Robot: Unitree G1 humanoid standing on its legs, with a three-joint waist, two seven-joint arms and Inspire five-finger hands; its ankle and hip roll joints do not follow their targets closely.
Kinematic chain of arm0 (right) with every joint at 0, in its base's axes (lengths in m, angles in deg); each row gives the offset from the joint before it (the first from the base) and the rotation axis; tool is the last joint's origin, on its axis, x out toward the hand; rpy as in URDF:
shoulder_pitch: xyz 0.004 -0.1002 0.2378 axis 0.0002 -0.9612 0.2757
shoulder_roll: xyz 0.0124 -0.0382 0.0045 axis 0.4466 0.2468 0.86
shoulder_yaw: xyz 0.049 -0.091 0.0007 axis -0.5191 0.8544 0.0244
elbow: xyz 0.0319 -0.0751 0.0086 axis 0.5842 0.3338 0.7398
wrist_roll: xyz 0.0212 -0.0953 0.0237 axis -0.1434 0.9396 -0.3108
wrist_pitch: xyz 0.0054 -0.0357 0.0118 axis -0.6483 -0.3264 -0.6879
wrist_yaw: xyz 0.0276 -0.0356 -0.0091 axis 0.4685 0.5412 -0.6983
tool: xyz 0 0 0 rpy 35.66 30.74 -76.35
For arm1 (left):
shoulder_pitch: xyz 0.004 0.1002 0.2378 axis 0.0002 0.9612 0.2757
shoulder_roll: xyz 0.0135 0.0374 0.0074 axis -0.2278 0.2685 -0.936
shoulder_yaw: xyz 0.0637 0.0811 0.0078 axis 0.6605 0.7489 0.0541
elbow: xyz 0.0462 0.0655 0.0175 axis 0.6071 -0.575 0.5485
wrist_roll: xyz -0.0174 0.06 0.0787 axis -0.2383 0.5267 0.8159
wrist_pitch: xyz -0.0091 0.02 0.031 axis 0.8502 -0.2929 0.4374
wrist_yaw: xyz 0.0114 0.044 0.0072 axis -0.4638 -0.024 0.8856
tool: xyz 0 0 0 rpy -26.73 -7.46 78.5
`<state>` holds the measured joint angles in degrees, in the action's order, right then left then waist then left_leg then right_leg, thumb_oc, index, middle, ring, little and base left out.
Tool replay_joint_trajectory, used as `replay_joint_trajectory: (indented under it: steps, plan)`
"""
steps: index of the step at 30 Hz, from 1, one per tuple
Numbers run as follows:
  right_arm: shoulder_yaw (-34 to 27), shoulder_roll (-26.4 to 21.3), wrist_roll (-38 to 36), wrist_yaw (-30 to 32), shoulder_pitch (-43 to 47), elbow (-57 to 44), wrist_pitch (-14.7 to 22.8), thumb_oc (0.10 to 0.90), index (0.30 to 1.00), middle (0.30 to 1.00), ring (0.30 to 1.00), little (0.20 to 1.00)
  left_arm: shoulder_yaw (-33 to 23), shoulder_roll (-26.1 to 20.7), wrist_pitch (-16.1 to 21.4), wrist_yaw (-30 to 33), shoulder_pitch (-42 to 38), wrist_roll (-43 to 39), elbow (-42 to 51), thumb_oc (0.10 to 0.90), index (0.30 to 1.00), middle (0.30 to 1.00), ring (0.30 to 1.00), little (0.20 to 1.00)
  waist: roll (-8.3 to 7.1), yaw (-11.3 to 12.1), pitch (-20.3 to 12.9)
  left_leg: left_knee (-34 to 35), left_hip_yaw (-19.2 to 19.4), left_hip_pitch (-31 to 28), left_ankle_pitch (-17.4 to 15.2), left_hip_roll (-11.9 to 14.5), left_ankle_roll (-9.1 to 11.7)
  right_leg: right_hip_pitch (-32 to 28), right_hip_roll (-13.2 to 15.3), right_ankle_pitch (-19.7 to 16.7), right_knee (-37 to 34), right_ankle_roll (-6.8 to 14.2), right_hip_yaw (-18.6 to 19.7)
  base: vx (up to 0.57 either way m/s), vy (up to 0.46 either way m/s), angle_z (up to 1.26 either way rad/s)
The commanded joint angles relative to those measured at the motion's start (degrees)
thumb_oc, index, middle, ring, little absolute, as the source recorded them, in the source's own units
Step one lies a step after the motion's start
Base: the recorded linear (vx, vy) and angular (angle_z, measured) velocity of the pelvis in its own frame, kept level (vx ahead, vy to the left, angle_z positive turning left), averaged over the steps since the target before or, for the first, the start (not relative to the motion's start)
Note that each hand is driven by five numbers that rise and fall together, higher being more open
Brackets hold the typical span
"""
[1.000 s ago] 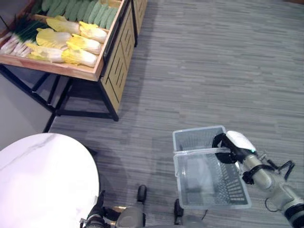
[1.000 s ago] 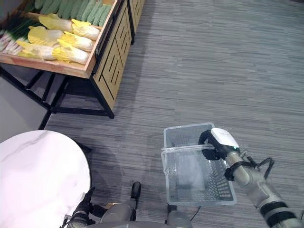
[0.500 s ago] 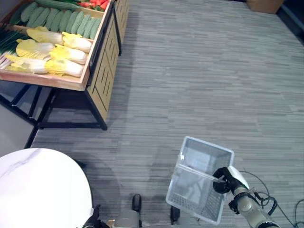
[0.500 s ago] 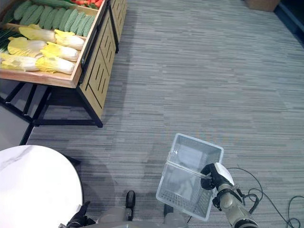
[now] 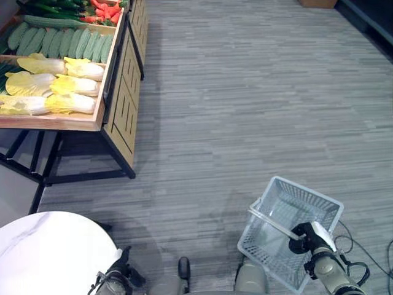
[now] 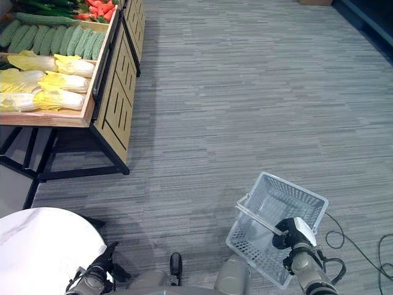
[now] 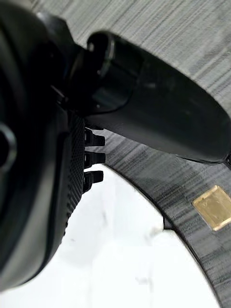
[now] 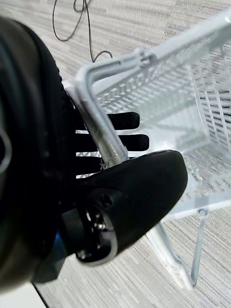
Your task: Get the vegetables into the basket
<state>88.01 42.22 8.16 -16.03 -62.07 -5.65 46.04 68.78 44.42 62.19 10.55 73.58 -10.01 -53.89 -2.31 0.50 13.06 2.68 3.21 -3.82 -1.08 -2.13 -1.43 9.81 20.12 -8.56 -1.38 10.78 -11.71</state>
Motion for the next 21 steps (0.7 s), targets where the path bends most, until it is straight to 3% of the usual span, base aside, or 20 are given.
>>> replay_joint_trajectory:
  steps: [1,5,8,12,13,17,21]
  plan:
    - [-0.06,-3.16,-1.89,1.52,3.18,-2.23,2.89,0.400,0.300,0.300,0.300,0.300,-1.39,-1.21,0.96,1.98,0.29,0.11,1.58,0.900,1.000,1.000,1.000,1.000,-0.60,0.84,-2.27,-9.01,-2.33,-3.11,-7.43,6.18,5.76,0.86,-2.33,-2.74,5.29,2.83,-0.81,0.31,-0.223,0.49]
    - [0.68,-3.18,-2.37,1.30,2.64,-2.52,3.47,0.400,0.300,0.300,0.300,0.300,-1.98,-0.19,0.54,2.40,1.22,-0.06,0.44,0.900,1.000,1.000,1.000,1.000,0.14,0.68,-3.10,-9.98,-5.20,-2.87,-2.22,9.31,7.69,-0.11,-6.74,-0.06,5.76,0.44,-2.25,0.30,-0.257,0.16]
    - [0.45,-4.25,-2.54,2.11,2.54,-2.04,3.71,0.400,0.300,0.300,0.300,0.300,-1.74,0.73,0.43,2.81,2.08,0.26,0.45,0.900,1.000,1.000,1.000,1.000,0.73,1.14,-3.18,-11.58,-7.12,-1.09,3.90,11.47,9.32,-0.86,-9.01,1.88,5.16,-1.33,-4.01,0.21,-0.228,0.16]
    - [-0.54,-5.26,-3.00,3.00,1.07,-2.27,3.83,0.400,0.300,0.300,0.300,0.300,-1.27,1.91,0.12,3.21,2.40,-0.13,1.09,0.900,1.000,1.000,1.000,1.000,0.46,1.80,-1.94,-17.57,-5.39,4.10,8.30,12.02,9.69,-3.99,-10.21,4.67,3.52,-3.33,-6.38,0.17,-0.200,0.27]
    - [-1.55,-5.66,-3.74,3.47,0.57,-1.09,3.75,0.400,0.300,0.300,0.300,0.300,-0.54,2.43,0.07,3.56,1.83,-0.06,1.68,0.900,1.000,1.000,1.000,1.000,0.21,2.55,-0.64,-15.97,-3.40,8.51,7.52,11.58,9.24,-5.96,-9.80,5.50,2.65,-3.31,-7.93,0.08,-0.140,0.41]
    - [-2.36,-5.62,-3.81,3.72,-0.43,-0.98,3.77,0.400,0.300,0.300,0.300,0.300,0.15,2.73,-0.03,3.78,1.69,0.80,1.54,0.900,1.000,1.000,1.000,1.000,0.25,2.76,-0.68,-9.96,-0.50,12.65,5.74,10.93,8.54,-7.58,-9.32,6.43,1.58,-2.74,-9.82,0.13,-0.043,0.71]
    - [-1.22,-4.86,-3.35,4.14,0.09,-0.94,3.80,0.400,0.300,0.300,0.300,0.300,0.25,2.83,-0.35,4.43,2.63,1.93,0.99,0.900,1.000,1.000,1.000,1.000,1.26,5.29,-1.31,0.14,-1.55,19.00,13.03,11.06,9.50,-10.67,-10.84,8.32,1.18,-2.27,-9.13,0.26,0.088,0.51]
